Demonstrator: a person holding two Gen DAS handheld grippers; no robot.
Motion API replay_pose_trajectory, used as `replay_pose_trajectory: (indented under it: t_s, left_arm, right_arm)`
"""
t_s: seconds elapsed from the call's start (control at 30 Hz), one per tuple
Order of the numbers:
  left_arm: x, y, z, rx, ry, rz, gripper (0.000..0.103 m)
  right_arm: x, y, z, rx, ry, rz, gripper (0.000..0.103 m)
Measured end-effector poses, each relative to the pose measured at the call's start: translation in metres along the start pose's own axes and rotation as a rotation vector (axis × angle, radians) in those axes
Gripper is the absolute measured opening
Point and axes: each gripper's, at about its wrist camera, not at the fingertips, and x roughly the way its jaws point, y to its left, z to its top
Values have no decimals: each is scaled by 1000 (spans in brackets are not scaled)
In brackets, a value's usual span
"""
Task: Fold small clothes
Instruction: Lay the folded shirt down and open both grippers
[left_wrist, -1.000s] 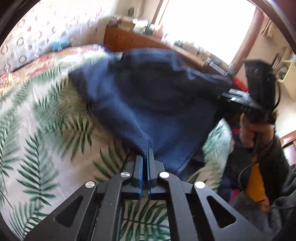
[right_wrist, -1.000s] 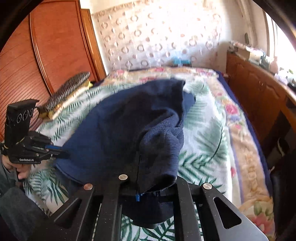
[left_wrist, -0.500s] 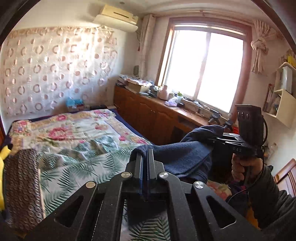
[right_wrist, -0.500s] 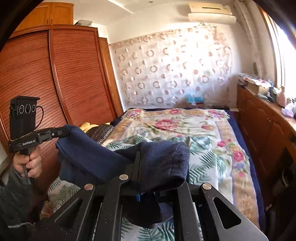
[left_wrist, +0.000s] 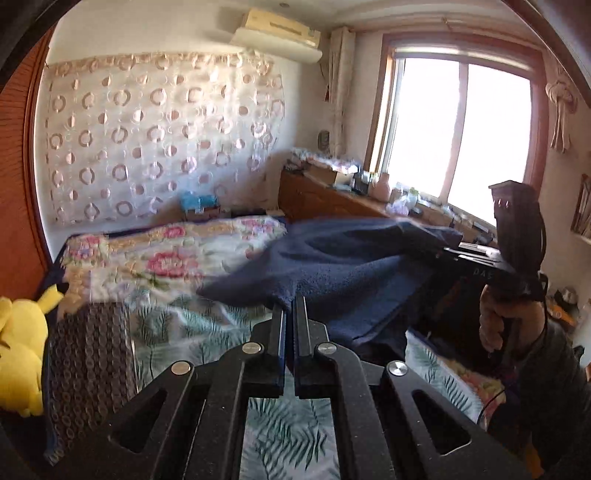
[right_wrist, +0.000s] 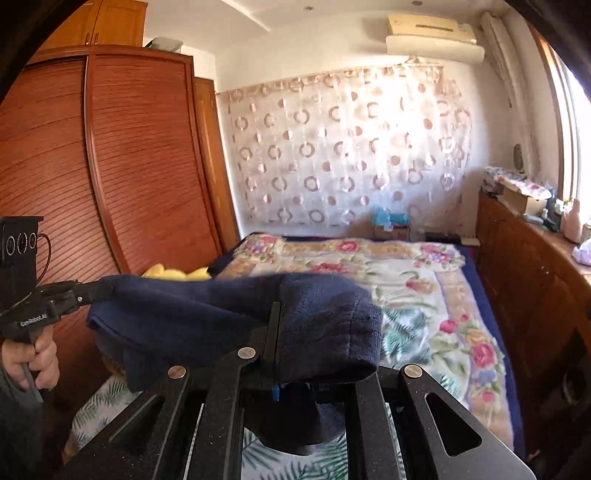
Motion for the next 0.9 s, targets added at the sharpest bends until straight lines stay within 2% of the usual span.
replay_pose_trajectory:
  t_s: [0.07, 0.13, 0.17, 0.23, 0.27, 0.3, 0.33, 0.37, 0.43, 0.5, 0.57, 0.63, 0.73, 0.77, 0.83, 0.9]
  left_arm:
    - [8, 0, -32, -1, 71, -1, 3]
    - [26, 2, -82, 1, 191, -3, 3]
    - [40, 5, -116, -3, 285, 2, 3]
    - [56, 10, -156, 3, 381, 44, 3]
    - [58, 12, -168, 2, 399, 57, 3]
    - [58, 16, -174, -4, 402, 58, 3]
    - [57, 20, -175, -16, 402, 51, 6]
    - [55, 25, -175, -38, 394, 47, 9]
    - [49, 27, -172, -36, 368, 59, 29]
    - [43, 29, -169, -38, 340, 50, 41]
    - [42, 32, -166, -39, 334, 45, 45]
    - [42, 32, -167, -32, 333, 48, 51]
    - [44, 26, -170, -30, 346, 37, 55]
    - [46, 23, -173, -28, 352, 34, 58]
    - [51, 19, -180, -21, 365, 26, 74]
    - [54, 19, -184, -20, 377, 24, 76]
  right_arm:
    - [7, 1, -37, 16, 75, 24, 12]
    - [14, 4, -86, 41, 195, 39, 14]
    - [18, 8, -115, 27, 267, 34, 16]
    - [21, 16, -156, -30, 353, -15, 28]
    - [21, 17, -166, -48, 370, -41, 32]
    - [20, 18, -173, -59, 380, -68, 41]
    - [19, 17, -173, -62, 377, -73, 45]
    - [18, 16, -171, -62, 365, -67, 45]
    - [20, 13, -161, -50, 342, -83, 45]
    - [17, 7, -157, -39, 323, -81, 45]
    - [23, 10, -156, -32, 322, -79, 46]
    - [28, 14, -164, -28, 335, -65, 51]
    - [46, 16, -179, -33, 370, -49, 52]
    - [49, 16, -182, -32, 380, -50, 52]
    - [55, 16, -185, -26, 399, -46, 52]
    - [61, 15, -190, -18, 412, -44, 52]
